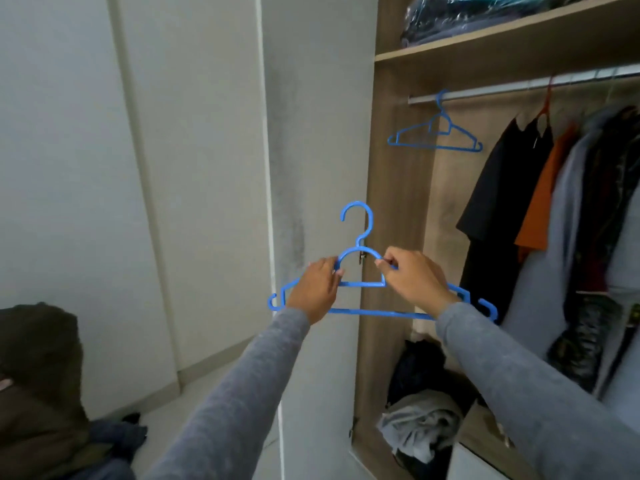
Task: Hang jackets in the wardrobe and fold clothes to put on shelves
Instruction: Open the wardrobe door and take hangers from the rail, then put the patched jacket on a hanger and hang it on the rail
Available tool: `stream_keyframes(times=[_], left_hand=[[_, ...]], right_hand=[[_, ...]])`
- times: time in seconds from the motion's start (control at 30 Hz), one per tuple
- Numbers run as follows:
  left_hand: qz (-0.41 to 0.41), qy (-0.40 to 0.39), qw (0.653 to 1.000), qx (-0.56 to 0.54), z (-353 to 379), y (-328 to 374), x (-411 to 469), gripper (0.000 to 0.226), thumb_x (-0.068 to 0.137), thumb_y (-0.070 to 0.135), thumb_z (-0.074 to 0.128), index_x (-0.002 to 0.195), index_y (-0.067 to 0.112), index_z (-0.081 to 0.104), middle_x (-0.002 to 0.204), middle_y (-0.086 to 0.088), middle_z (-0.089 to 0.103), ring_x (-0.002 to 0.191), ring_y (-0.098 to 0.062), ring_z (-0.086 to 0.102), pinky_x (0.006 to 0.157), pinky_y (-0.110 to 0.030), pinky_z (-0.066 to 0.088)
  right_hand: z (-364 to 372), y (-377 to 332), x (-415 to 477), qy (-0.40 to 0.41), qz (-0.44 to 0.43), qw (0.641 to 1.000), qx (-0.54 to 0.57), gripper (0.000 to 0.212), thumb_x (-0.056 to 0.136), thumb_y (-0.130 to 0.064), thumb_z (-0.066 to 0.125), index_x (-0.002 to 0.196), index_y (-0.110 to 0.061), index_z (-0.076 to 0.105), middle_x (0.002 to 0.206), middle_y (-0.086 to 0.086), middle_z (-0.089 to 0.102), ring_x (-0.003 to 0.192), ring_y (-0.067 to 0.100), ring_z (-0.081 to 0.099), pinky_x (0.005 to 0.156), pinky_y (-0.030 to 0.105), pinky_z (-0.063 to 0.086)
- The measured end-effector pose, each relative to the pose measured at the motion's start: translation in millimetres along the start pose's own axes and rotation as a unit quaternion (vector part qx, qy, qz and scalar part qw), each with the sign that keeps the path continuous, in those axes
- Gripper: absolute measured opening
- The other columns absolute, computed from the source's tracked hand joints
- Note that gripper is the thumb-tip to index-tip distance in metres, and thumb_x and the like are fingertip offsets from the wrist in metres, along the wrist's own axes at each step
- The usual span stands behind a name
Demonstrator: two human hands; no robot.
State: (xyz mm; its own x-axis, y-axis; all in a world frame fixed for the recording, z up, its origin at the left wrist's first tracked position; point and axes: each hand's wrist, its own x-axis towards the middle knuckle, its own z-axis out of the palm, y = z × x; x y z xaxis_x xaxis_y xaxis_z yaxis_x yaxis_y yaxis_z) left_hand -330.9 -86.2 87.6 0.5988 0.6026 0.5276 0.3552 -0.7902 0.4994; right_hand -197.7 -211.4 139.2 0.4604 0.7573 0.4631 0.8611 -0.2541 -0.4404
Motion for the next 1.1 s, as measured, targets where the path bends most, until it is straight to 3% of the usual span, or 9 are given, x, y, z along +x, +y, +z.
stream_keyframes(times=[0.1,0.17,0.23,0.33,0.47,0.6,0.77,0.93,1.1], left_hand=[[-0.045,-0.039,0.998,-0.012,-44,-25,-45,0.026,0.100,0.023,0.041,0.104,0.004,0.058,0.098,-0.014,0.060,0.089,-0.027,0.053,0.078,-0.031,0.039],[-0.069,-0.073,0.995,-0.006,-73,-44,-75,0.025,0.099,0.022,0.043,0.096,0.003,0.059,0.087,-0.011,0.059,0.079,-0.024,0.051,0.072,-0.030,0.039],[-0.101,-0.090,0.991,0.004,-109,-69,-107,0.025,0.097,0.020,0.046,0.092,0.000,0.060,0.081,-0.012,0.056,0.074,-0.022,0.047,0.068,-0.030,0.037],[-0.142,-0.073,0.987,0.014,-161,-108,-153,0.023,0.095,0.017,0.050,0.095,-0.002,0.062,0.087,-0.020,0.060,0.076,-0.022,0.047,0.071,-0.031,0.038],[-0.200,-0.062,0.977,0.043,-232,-159,-220,0.021,0.094,0.017,0.053,0.101,0.000,0.064,0.091,-0.018,0.062,0.081,-0.026,0.052,0.073,-0.030,0.039],[-0.249,-0.038,0.966,0.061,-296,-200,-281,0.021,0.093,0.018,0.055,0.099,0.001,0.065,0.097,-0.022,0.064,0.087,-0.031,0.056,0.077,-0.031,0.042],[-0.315,0.000,0.948,0.049,-370,-239,-356,0.026,0.097,0.030,0.047,0.083,0.013,0.061,0.085,-0.007,0.067,0.086,-0.023,0.063,0.082,-0.035,0.050],[-0.358,0.053,0.930,0.066,-416,-268,-397,0.029,0.097,0.031,0.048,0.088,0.008,0.064,0.087,-0.005,0.066,0.085,-0.020,0.064,0.078,-0.029,0.049],[-0.412,0.073,0.904,0.091,-457,-334,-425,0.023,0.096,0.032,0.050,0.089,0.014,0.062,0.086,0.001,0.064,0.080,-0.011,0.060,0.075,-0.020,0.045]], right_hand=[[19,-43,-34,0.002,-0.021,0.999,-0.040,0.028,0.093,-0.038,0.049,0.075,-0.016,0.053,0.072,-0.001,0.058,0.074,0.021,0.049,0.061,0.030,0.030],[39,-70,-52,-0.023,-0.017,1.000,0.007,0.029,0.091,-0.033,0.053,0.069,-0.016,0.049,0.062,-0.003,0.050,0.069,0.020,0.046,0.058,0.027,0.033],[71,-103,-67,-0.054,-0.026,0.997,0.055,0.032,0.089,-0.029,0.056,0.063,-0.017,0.045,0.056,-0.005,0.044,0.068,0.023,0.048,0.064,0.033,0.040],[120,-162,-87,-0.099,-0.046,0.988,0.107,0.031,0.091,-0.021,0.055,0.062,-0.020,0.043,0.061,-0.006,0.045,0.068,0.021,0.047,0.063,0.032,0.038],[180,-248,-117,-0.193,-0.082,0.956,0.204,0.019,0.093,-0.015,0.054,0.075,-0.009,0.052,0.063,0.001,0.049,0.056,0.013,0.043,0.057,0.025,0.035],[225,-330,-139,-0.270,-0.126,0.911,0.287,0.015,0.091,-0.010,0.057,0.077,-0.012,0.059,0.069,0.003,0.062,0.055,-0.004,0.056,0.069,0.021,0.043],[259,-420,-162,-0.308,-0.169,0.869,0.350,0.010,0.093,-0.008,0.055,0.085,-0.004,0.061,0.072,0.008,0.063,0.065,0.013,0.060,0.061,0.008,0.046],[290,-483,-166,-0.346,-0.183,0.844,0.367,0.013,0.093,-0.013,0.056,0.090,-0.003,0.063,0.073,0.005,0.065,0.064,0.008,0.061,0.059,0.009,0.048],[361,-559,-171,-0.427,-0.170,0.793,0.401,0.015,0.092,-0.026,0.059,0.096,-0.012,0.063,0.086,0.010,0.070,0.074,0.016,0.067,0.074,0.027,0.056]])
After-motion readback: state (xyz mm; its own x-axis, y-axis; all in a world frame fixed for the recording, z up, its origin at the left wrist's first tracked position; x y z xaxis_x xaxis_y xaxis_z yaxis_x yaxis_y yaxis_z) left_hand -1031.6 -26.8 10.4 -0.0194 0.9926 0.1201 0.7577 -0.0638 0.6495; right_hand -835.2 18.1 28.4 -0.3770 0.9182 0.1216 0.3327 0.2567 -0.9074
